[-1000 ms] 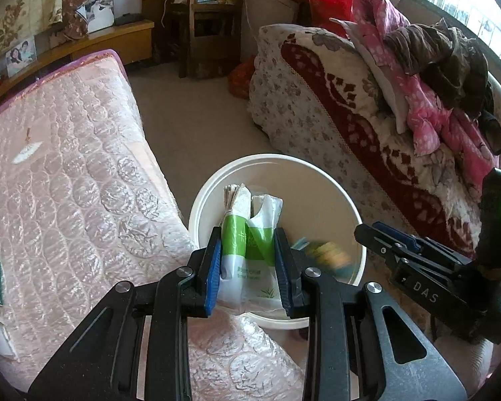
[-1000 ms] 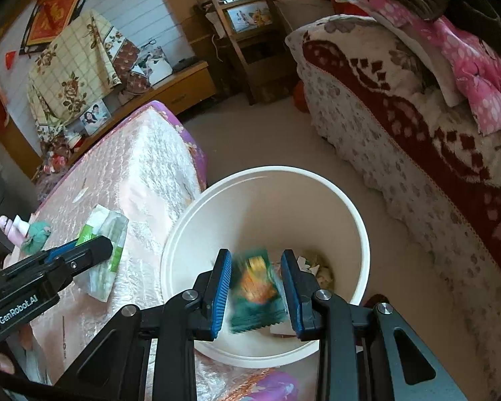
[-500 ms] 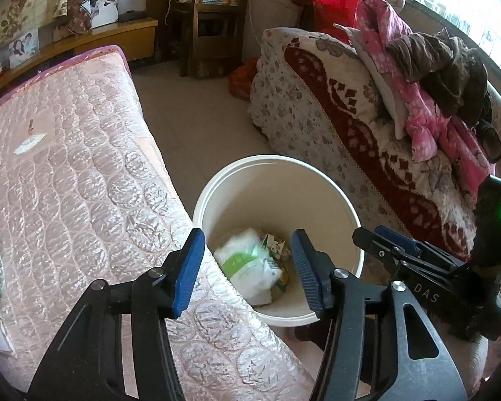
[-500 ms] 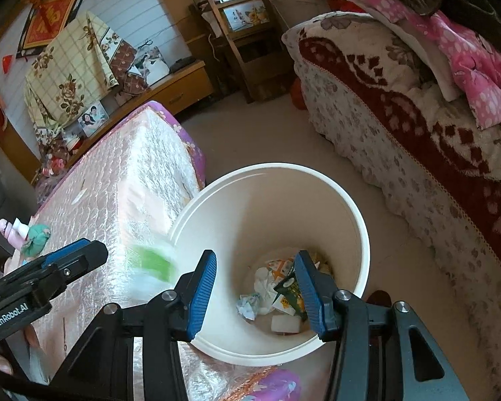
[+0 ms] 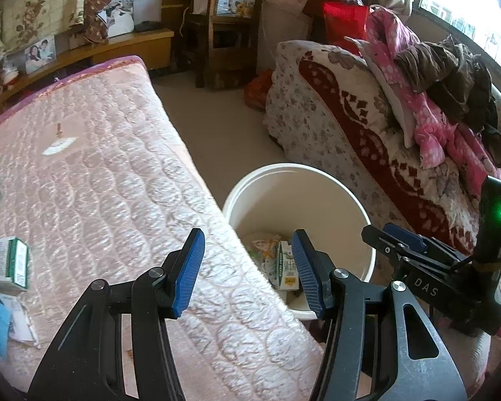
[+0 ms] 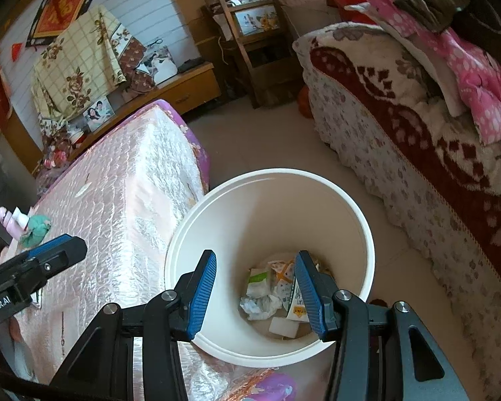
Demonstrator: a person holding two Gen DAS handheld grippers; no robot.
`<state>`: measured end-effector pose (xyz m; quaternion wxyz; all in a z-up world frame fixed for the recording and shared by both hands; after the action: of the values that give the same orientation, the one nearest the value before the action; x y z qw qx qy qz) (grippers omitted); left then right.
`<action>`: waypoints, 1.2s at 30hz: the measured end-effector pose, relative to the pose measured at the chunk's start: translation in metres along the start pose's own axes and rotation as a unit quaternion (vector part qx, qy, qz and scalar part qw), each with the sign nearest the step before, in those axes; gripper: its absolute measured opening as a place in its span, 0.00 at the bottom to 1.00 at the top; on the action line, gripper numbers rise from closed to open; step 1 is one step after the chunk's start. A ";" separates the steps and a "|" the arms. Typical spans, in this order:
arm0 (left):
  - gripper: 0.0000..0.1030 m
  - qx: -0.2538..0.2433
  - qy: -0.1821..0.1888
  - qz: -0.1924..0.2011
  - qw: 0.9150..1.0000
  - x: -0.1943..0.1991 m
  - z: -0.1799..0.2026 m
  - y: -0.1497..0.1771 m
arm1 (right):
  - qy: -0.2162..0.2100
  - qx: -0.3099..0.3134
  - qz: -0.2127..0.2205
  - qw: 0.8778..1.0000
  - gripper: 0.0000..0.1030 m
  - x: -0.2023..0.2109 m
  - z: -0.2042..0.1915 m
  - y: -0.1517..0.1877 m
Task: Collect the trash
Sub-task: 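Move both tools back toward the blue packet and medicine boxes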
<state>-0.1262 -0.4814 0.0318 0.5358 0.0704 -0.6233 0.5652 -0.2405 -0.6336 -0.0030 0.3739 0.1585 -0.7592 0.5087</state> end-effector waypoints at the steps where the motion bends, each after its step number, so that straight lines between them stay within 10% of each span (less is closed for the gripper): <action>1: 0.51 0.001 -0.003 0.003 1.000 0.003 -0.003 0.000 | 0.003 0.005 0.002 1.000 0.46 0.001 -0.002 0.000; 36: 0.51 0.115 -0.097 0.014 0.989 0.069 -0.192 0.026 | -0.092 0.135 -0.005 0.987 0.56 0.024 -0.185 0.016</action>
<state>-0.0604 -0.2865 0.0262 0.4532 0.1770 -0.6041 0.6311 -0.1907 -0.4585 0.0416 0.2802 0.2577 -0.7137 0.5880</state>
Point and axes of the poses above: each gripper's, at about its wrist camera, not at the fingertips, and x roughly against the way its jaws point, z to its right, y to its underside, the point moved 6 cm from there along -x, roughly the way its jaws point, and after that the axes turned 5 degrees about x, right-handed, at the moved point
